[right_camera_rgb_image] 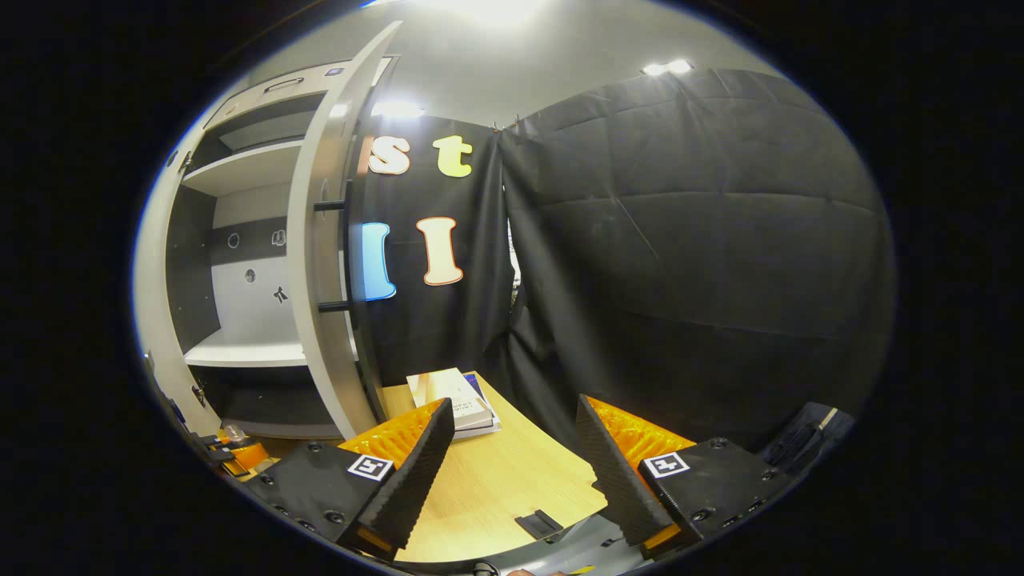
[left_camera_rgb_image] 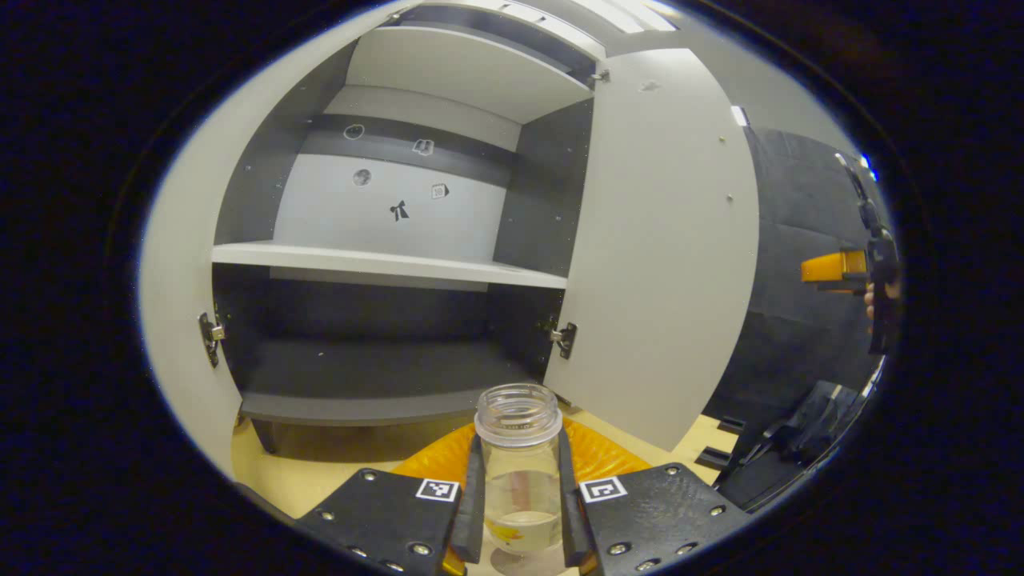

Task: Grasp the bottle in the cabinet with the left hand and place it on the coaster, then close the right door with the right hand and the left door with the left hand.

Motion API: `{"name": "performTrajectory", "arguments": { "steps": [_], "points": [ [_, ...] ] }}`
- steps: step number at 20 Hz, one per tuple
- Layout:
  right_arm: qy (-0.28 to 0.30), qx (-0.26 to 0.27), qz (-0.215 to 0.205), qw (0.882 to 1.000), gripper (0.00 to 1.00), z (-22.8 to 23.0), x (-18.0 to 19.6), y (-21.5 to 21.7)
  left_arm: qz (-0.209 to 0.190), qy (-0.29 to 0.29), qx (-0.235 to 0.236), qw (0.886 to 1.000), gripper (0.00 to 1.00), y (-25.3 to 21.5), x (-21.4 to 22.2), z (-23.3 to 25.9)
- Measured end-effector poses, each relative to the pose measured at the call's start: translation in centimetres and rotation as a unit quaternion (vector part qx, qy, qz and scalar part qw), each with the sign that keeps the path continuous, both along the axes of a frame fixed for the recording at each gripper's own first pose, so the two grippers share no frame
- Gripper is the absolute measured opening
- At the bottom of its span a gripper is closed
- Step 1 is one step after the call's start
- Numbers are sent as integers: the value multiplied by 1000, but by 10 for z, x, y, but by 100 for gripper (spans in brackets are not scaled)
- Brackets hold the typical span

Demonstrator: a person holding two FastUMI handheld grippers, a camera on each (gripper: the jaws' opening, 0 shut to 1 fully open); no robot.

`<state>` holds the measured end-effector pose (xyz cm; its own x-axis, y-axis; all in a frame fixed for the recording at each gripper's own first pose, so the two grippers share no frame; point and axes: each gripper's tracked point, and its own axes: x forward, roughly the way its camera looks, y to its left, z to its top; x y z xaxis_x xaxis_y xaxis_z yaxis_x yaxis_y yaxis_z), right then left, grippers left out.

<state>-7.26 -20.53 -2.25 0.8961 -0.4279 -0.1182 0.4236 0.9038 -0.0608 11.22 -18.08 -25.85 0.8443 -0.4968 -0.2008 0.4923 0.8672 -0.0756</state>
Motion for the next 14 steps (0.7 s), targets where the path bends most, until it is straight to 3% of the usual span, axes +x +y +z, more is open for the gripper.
{"name": "performTrajectory", "arguments": {
  "steps": [2,3,4,5,14],
  "points": [
    [6,-7,0,1000,98,-5,-8,0,-12,0,18,1000,43,-9,-11,-18],
    [11,-7,0,1000,98,-9,-11,0,-16,-3,22,1000,40,-15,-16,-25],
    [16,-7,0,1000,98,-12,-14,1,-18,-7,27,999,46,-19,-21,-30],
    [20,-5,1,1000,98,-14,-16,3,-20,-11,33,999,40,-22,-25,-37],
    [27,9,3,1000,98,-17,-14,12,-47,-16,66,997,40,-31,-53,-71]
  ]
}}
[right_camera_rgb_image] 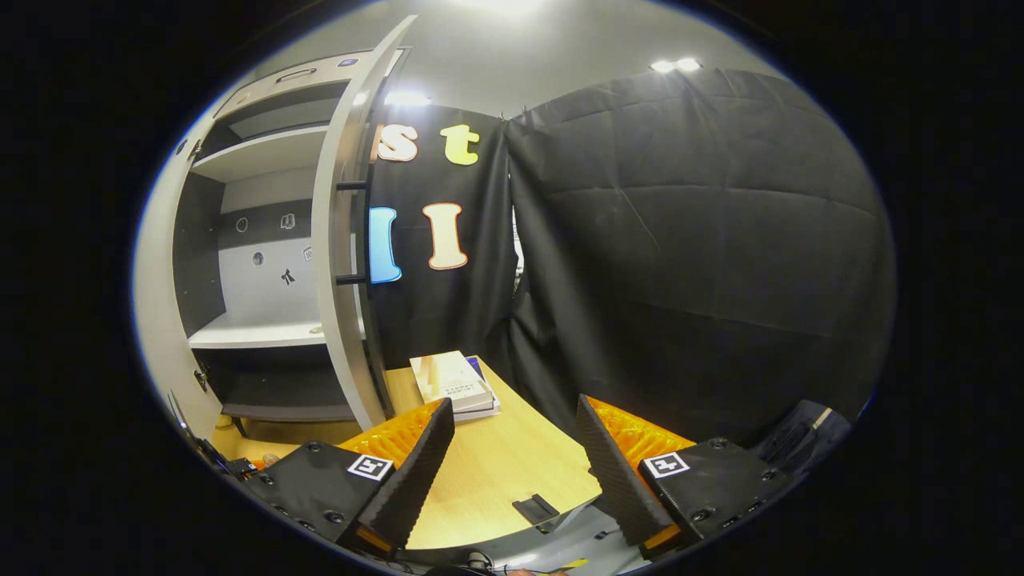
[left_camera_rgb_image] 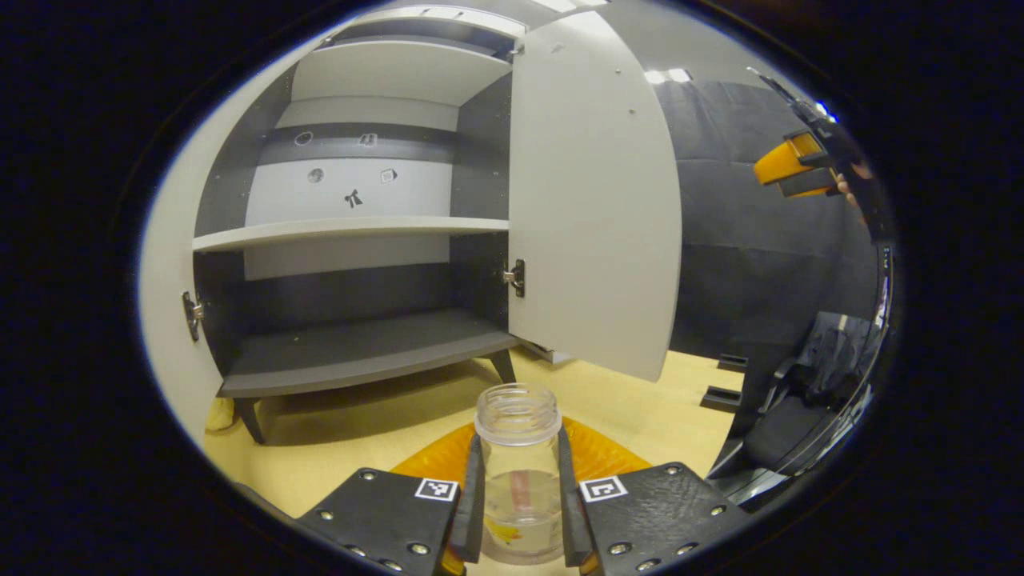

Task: Grasp the bottle in the cabinet with the left hand and place it on the coaster, then close the right door with the right hand and the left door with the left hand.

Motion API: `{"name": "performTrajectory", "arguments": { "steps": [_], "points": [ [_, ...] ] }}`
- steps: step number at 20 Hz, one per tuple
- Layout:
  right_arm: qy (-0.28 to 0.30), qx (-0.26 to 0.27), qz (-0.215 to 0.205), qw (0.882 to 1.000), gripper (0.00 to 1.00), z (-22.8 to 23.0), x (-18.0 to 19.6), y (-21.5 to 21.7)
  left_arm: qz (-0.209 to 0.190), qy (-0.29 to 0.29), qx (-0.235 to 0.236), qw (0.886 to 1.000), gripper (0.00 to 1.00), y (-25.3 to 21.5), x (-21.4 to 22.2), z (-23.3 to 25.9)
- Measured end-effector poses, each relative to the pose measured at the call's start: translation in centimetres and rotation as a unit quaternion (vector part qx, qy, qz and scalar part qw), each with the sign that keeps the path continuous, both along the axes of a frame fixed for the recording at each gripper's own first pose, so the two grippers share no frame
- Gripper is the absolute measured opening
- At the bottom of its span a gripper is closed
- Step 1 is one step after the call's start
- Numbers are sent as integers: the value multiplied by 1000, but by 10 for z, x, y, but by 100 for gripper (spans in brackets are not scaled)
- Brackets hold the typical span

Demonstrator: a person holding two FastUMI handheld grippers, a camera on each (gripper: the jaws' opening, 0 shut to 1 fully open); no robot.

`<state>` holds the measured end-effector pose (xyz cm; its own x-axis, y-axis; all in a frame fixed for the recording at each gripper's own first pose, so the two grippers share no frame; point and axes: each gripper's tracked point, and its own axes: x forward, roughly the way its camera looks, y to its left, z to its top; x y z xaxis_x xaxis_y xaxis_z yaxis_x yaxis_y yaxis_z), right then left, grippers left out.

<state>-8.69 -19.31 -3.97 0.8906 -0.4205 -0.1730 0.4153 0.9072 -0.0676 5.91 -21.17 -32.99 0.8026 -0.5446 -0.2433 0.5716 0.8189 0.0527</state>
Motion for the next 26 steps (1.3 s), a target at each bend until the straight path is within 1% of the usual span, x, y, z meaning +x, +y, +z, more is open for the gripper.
{"name": "performTrajectory", "arguments": {
  "steps": [1,2,5,6,7,8,9,10,11,12,13,14,16,17,18,19,21,22,25,26],
  "points": [
    [1,3,-1,1000,98,0,1,0,-3,1,-2,1000,46,0,-5,-2],
    [3,5,-2,1000,98,-1,1,0,-4,3,-2,1000,36,1,-8,-4],
    [6,11,-6,1000,98,-1,0,-2,-1,-1,-2,1000,39,3,-12,-5],
    [7,12,-8,1000,92,-1,0,-3,1,1,-2,1000,41,4,-13,-5],
    [9,13,-9,1000,98,-1,0,-3,3,1,-2,1000,46,5,-14,-6],
    [13,15,-9,1000,98,-4,0,-3,5,7,-3,1000,46,5,-13,-7],
    [17,18,-9,1000,98,-4,1,-3,10,14,-3,1000,42,6,-14,-9],
    [22,25,-9,999,98,-6,1,-2,20,14,-3,1000,57,9,-14,-8],
    [26,31,-9,999,92,-5,1,0,28,12,-5,1000,71,12,-12,-6],
    [25,37,-7,999,98,-3,1,1,32,12,-11,999,86,12,-16,-4],
    [22,40,-5,999,98,0,1,3,29,14,-19,999,100,10,-20,0],
    [21,40,-5,999,98,0,1,2,26,18,-23,999,95,9,-23,1],
    [23,35,-1,999,98,-1,0,0,40,16,-12,999,100,17,-27,9],
    [26,36,3,999,98,-2,4,-1,55,6,-8,998,100,24,-29,21],
    [28,45,9,999,98,-4,10,-3,65,0,-8,998,95,28,-35,34],
    [24,57,17,998,98,-2,20,-3,72,-3,-12,997,95,31,-42,48],
    [16,64,36,997,98,6,41,-6,89,-13,-25,996,100,39,-53,84],
    [13,60,46,997,98,9,50,-8,104,-21,-33,994,95,45,-54,107],
    [-3,55,79,995,98,27,79,-13,173,-45,-61,982,94,67,-56,175],
    [-14,52,88,995,98,36,86,-15,203,-53,-68,975,100,80,-56,195]
  ]
}}
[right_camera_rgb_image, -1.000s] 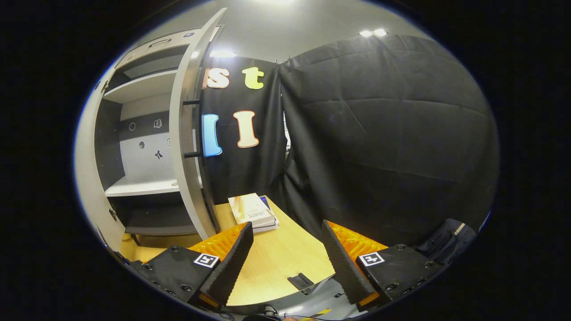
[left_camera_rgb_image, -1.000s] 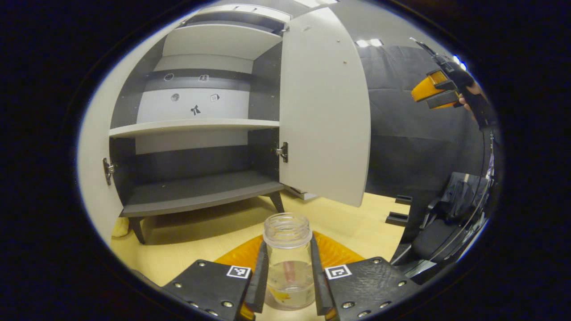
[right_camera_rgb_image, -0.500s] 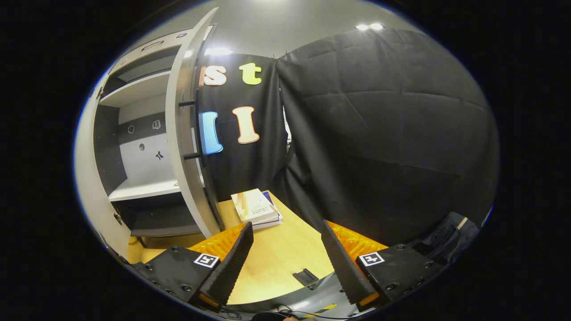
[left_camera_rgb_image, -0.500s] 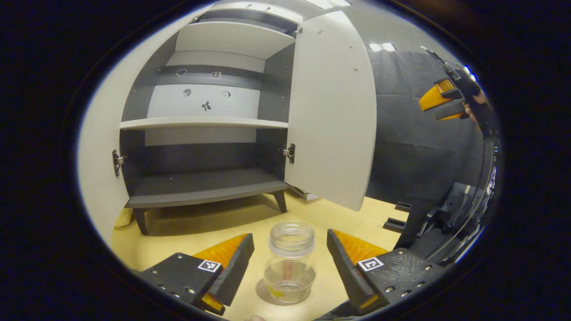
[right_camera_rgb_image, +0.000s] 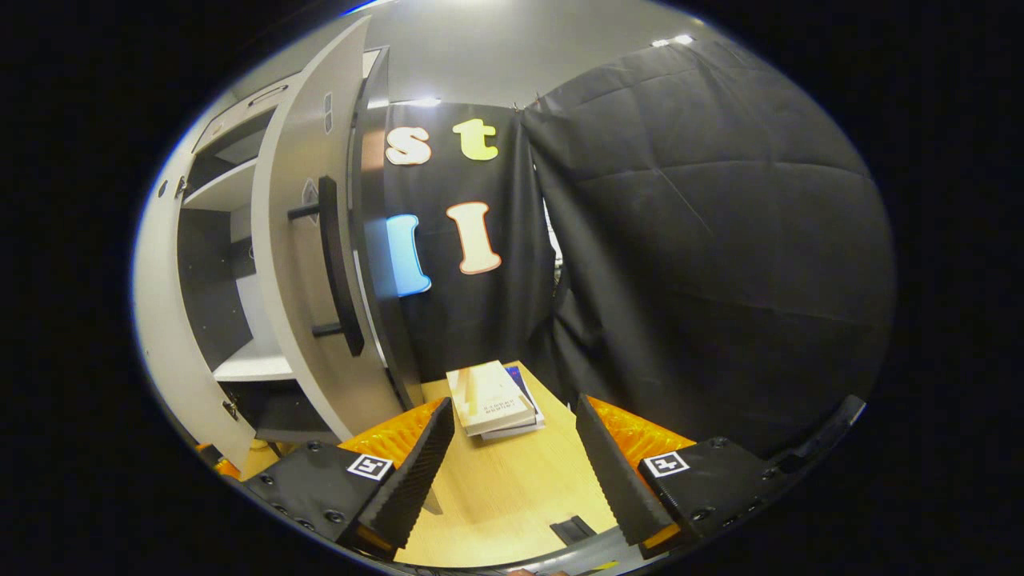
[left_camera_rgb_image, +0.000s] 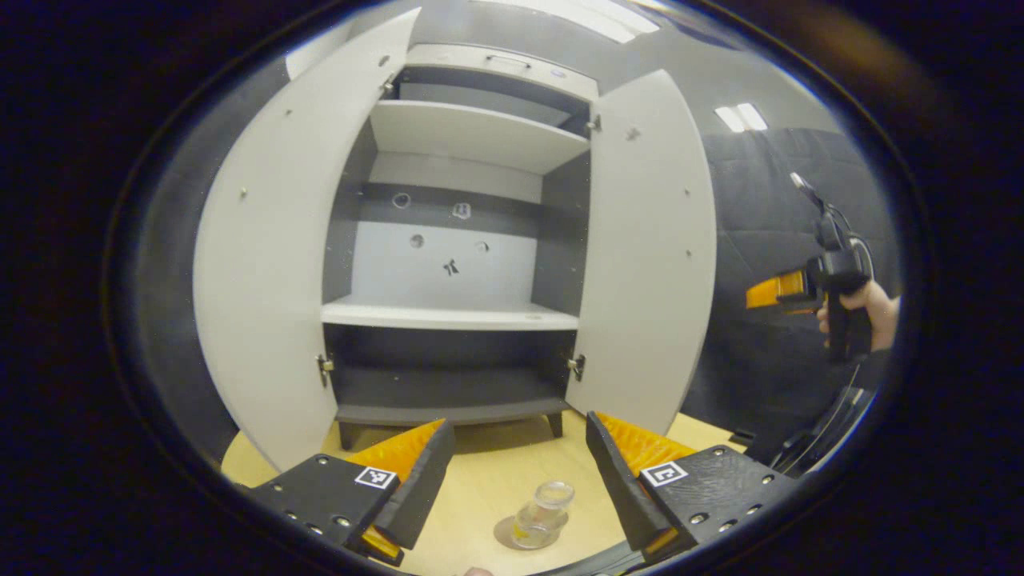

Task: Grasp the bottle in the cabinet with the left hand and place it on the coaster, then close the right door with the right hand and the left door with the left hand.

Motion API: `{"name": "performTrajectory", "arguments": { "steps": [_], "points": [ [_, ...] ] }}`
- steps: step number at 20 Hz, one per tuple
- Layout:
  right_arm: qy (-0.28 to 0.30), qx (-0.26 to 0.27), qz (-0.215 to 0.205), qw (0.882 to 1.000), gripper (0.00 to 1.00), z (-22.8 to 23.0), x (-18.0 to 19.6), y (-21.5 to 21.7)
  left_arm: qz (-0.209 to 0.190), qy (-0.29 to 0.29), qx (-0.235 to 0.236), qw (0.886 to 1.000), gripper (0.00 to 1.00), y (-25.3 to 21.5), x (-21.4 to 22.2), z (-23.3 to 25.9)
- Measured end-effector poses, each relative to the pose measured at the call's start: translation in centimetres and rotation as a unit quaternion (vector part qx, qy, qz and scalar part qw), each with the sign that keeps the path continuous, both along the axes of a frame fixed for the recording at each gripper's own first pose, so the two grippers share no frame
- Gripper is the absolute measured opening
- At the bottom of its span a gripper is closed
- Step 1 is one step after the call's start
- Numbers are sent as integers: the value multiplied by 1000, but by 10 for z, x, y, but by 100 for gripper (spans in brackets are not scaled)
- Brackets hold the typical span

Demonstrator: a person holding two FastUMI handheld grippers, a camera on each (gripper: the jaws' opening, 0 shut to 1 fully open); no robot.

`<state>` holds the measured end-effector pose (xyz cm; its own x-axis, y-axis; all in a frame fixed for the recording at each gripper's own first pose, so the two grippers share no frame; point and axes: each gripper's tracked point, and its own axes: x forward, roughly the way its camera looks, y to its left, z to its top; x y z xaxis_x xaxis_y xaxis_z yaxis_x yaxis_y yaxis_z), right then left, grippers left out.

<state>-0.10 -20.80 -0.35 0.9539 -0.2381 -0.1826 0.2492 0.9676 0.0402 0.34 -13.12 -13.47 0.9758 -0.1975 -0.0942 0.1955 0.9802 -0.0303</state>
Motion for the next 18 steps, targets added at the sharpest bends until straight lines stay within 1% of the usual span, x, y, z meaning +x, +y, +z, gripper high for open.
{"name": "performTrajectory", "arguments": {
  "steps": [1,3,5,6,7,8,9,11,12,13,15,16,17,18],
  "points": [
    [-9,-4,10,1000,98,6,7,-1,43,-10,-3,999,94,19,1,19],
    [-21,-15,35,999,98,16,19,-1,112,-20,1,993,95,49,-7,56],
    [-31,-29,59,997,98,28,30,-6,163,-22,2,986,95,72,-18,80],
    [-34,-31,72,996,98,32,35,-6,181,-23,3,983,95,80,-23,88],
    [-37,-32,86,995,98,37,42,-7,196,-19,5,980,100,85,-28,94],
    [-40,-32,99,994,98,41,47,-8,207,-19,9,978,100,88,-35,103],
    [-43,-34,111,992,98,45,53,-9,217,-18,17,976,88,91,-38,109],
    [-47,-34,135,989,98,52,62,-10,235,-17,34,971,88,96,-47,124],
    [-50,-32,147,987,98,55,66,-9,238,-11,36,970,94,96,-49,128],
    [-52,-30,158,986,98,59,70,-8,242,2,29,970,100,95,-54,125],
    [-52,-27,175,983,98,62,76,-3,248,17,5,969,100,95,-61,127],
    [-53,-25,182,982,98,65,79,0,247,19,-3,969,87,95,-62,131],
    [-56,-25,187,980,98,70,81,4,249,18,-5,968,100,97,-63,136],
    [-58,-25,191,980,98,75,83,8,252,18,-2,967,100,101,-63,140]
  ]
}}
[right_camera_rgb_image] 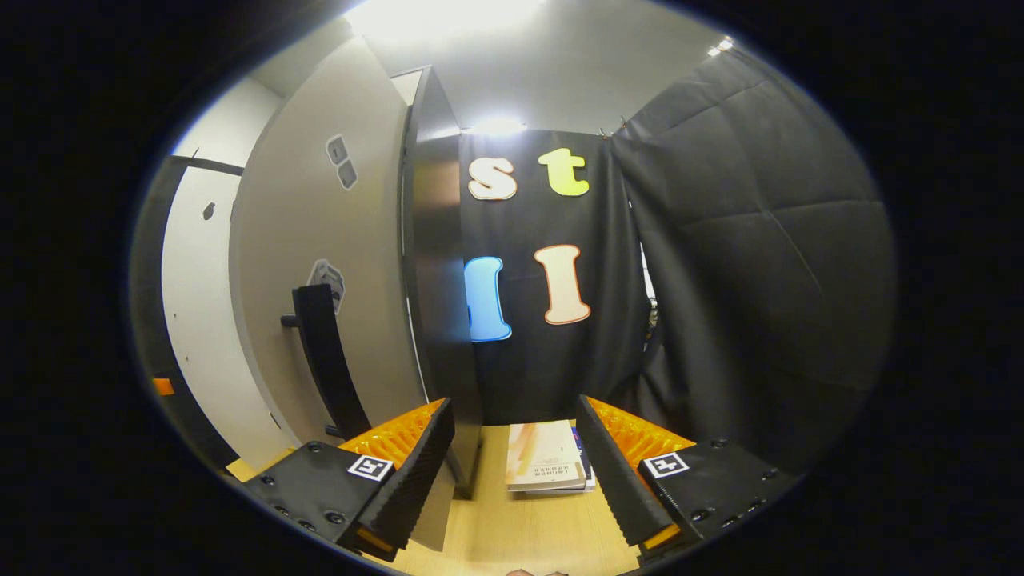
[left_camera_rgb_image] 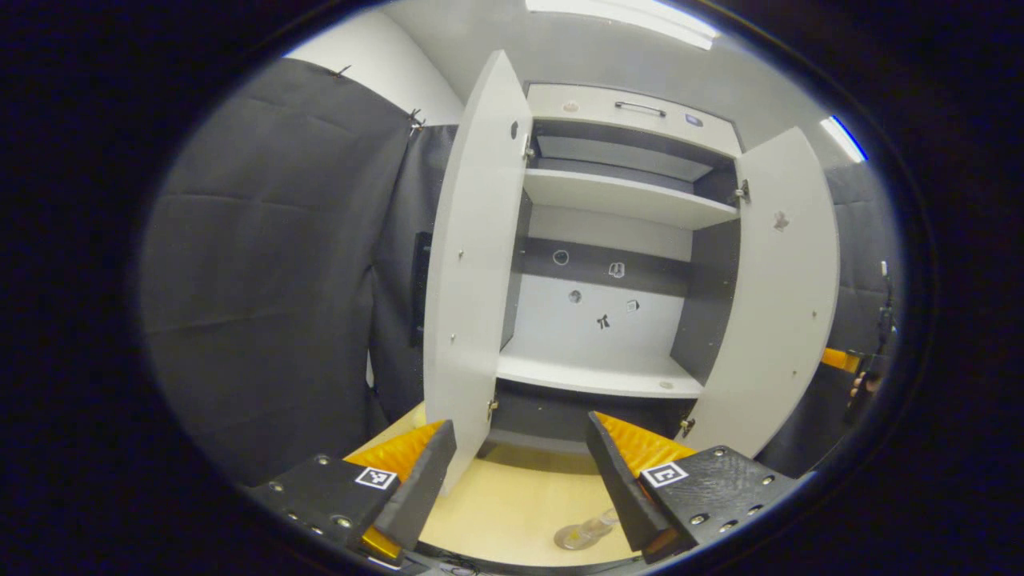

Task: Grasp the bottle in the cabinet with the left hand and place it on the coaster, then close the right door with the right hand and the left door with the left hand.

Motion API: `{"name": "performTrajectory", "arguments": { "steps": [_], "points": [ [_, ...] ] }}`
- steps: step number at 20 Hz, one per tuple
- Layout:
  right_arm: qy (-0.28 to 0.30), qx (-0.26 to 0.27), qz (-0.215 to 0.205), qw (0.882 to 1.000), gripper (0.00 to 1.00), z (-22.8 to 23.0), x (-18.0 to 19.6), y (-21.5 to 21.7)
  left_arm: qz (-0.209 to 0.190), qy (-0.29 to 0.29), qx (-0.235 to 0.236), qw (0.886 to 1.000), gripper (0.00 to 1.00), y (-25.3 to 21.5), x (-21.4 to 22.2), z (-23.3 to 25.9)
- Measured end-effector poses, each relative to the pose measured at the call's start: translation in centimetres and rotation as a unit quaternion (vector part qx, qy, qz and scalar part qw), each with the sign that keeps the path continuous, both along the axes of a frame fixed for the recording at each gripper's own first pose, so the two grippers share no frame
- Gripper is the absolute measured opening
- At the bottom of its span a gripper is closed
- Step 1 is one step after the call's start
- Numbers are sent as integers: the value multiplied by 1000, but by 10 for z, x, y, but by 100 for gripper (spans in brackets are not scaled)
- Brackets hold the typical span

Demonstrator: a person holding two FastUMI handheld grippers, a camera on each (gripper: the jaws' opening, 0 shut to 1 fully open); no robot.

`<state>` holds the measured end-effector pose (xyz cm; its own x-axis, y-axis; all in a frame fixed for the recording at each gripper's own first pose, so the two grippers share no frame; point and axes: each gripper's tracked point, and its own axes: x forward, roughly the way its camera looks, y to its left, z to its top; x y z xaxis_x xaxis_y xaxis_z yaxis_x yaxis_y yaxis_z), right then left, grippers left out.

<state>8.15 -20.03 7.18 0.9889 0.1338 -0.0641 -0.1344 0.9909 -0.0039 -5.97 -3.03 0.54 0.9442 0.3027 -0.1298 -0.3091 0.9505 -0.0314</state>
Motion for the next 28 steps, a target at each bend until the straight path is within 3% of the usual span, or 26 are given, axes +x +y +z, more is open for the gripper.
{"name": "performTrajectory", "arguments": {
  "steps": [6,7,9,10,13,14,15,16,22,28],
  "points": [
    [-15,28,-24,999,98,26,12,13,-41,-22,7,999,100,3,17,12],
    [-20,24,-29,999,98,29,12,16,-50,-19,8,999,88,4,20,9],
    [-19,12,-38,999,98,29,14,22,-73,-15,6,997,96,3,28,4],
    [-14,7,-41,999,92,25,14,26,-84,-15,2,996,100,3,32,3],
    [-8,-17,-59,998,94,22,8,30,-103,-12,-13,994,95,7,39,-7],
    [-9,-22,-65,998,89,22,10,32,-105,-11,-16,994,95,9,40,-10],
    [-8,-28,-70,997,95,22,9,33,-106,-10,-20,994,95,12,39,-12],
    [-8,-31,-68,997,89,23,9,37,-106,-11,-25,994,95,15,40,-14],
    [1,-22,-77,997,94,19,1,54,-91,-19,-22,995,95,40,37,-17],
    [0,-20,-36,999,94,16,0,100,-59,-22,-42,997,94,61,24,-31]
  ]
}}
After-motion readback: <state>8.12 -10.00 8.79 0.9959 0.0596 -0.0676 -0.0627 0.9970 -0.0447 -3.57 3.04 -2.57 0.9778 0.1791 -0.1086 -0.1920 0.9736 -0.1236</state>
